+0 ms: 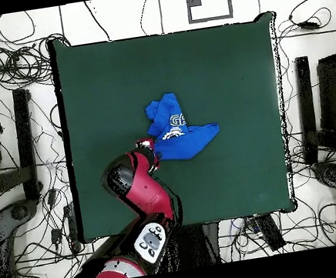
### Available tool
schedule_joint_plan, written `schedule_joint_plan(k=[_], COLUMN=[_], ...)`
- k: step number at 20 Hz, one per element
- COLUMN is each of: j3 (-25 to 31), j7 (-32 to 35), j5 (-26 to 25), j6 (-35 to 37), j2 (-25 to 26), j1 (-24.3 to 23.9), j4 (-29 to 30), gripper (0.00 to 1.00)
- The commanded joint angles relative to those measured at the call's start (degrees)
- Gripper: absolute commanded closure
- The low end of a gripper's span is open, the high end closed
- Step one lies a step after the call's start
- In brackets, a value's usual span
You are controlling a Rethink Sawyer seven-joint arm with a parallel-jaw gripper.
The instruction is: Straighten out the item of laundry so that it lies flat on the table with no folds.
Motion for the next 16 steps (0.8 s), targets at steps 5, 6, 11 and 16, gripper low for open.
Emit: schedule_joint_plan(k=[5,6,11,16], j3=[9.7,9.9,9.1,9.6], j7=[11.1,11.3,11.6,12.2], j5=[-9.1,-10.1,-11.2,-12.1], j6=[-6.0,-6.7,-6.9,-7.8], j2=[1.0,1.1,1.8,1.8], j1=[-2.9,-3.2,-2.4,-2.5], j4=[0.6,0.5,-0.1,-0.3], gripper=[0.0,0.0,0.0,0.0])
